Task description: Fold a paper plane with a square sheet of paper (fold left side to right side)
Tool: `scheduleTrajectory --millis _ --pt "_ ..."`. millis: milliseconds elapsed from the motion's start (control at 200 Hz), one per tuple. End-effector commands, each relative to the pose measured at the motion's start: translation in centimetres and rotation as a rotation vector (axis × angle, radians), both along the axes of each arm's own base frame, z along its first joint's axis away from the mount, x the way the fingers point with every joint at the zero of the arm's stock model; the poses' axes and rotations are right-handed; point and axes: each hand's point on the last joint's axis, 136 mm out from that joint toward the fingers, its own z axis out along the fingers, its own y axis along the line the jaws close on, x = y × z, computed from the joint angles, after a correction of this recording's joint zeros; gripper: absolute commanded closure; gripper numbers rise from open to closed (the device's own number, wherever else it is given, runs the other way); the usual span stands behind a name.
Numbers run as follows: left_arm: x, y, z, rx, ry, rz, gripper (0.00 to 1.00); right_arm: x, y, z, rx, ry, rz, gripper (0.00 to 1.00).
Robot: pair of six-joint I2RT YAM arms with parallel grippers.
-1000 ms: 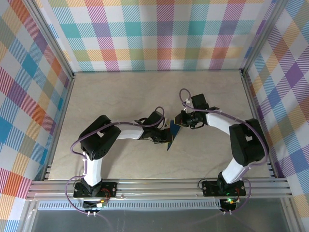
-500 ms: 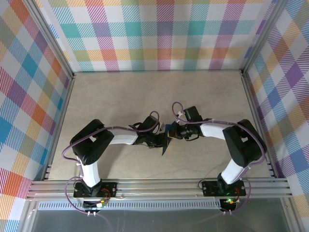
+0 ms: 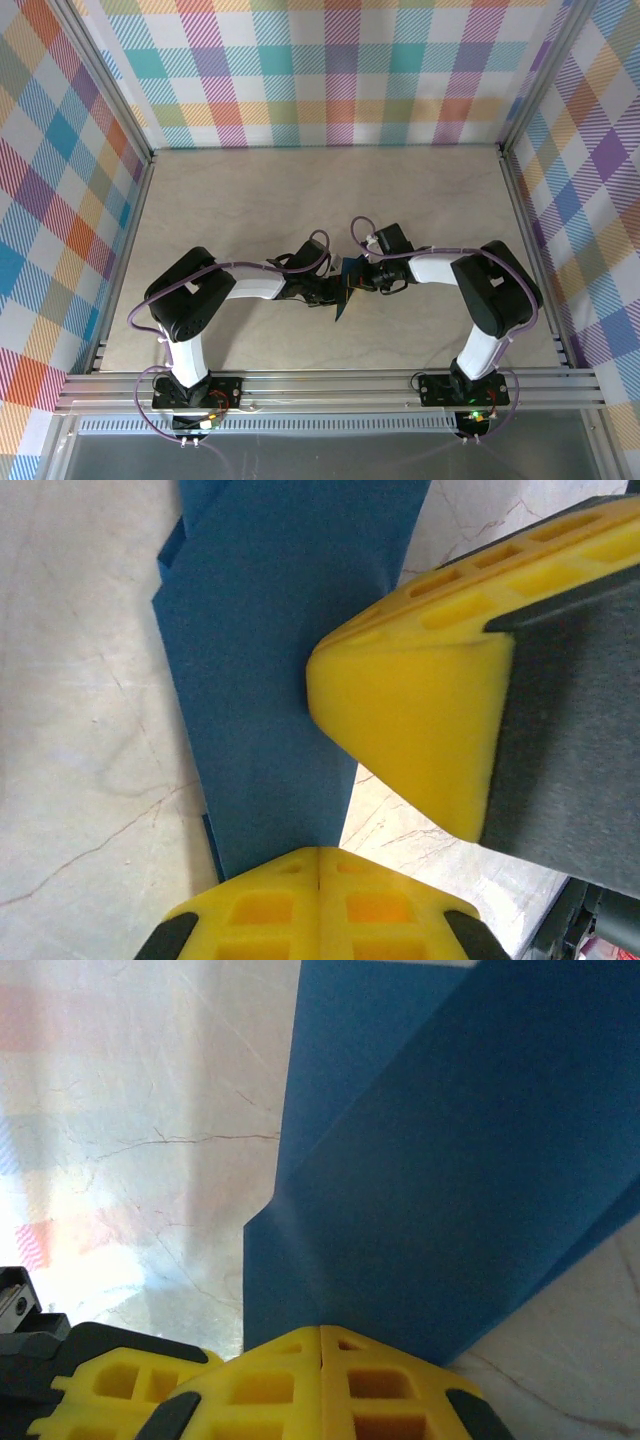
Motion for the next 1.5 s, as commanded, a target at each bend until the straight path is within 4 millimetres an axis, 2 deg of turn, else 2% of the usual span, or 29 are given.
scheduleTrajectory --millis 0,280,540,1180,1370,1495 --pt "-3.2 4.7 -5.2 0.248 0.128 0.034 1.00 0.4 -0.7 -1.3 -0.072 -0.016 0.005 0.99" --pt "-3.4 5.0 -5.5 0.260 0.141 0.032 1.00 1.8 -1.8 -1.0 -0.088 -0.037 -0.021 0.99" --pt "-3.4 4.9 -5.6 0.263 0.144 0.031 1.00 3.9 -3.1 -0.8 -0.102 -0.057 -0.055 0.99" --pt "-3.3 5.0 -5.4 0.262 0.131 0.035 1.00 8.6 -7.0 -1.4 -0.137 -0.068 -0.155 0.98" --pt "-2.8 4.5 -5.2 0.246 0.118 0.044 1.00 10.7 -7.6 0.1 -0.129 -0.101 -0.167 0.98" --pt "-2.5 4.4 -5.0 0.242 0.111 0.048 1.00 11.5 -7.6 1.9 -0.117 -0.131 -0.164 0.98"
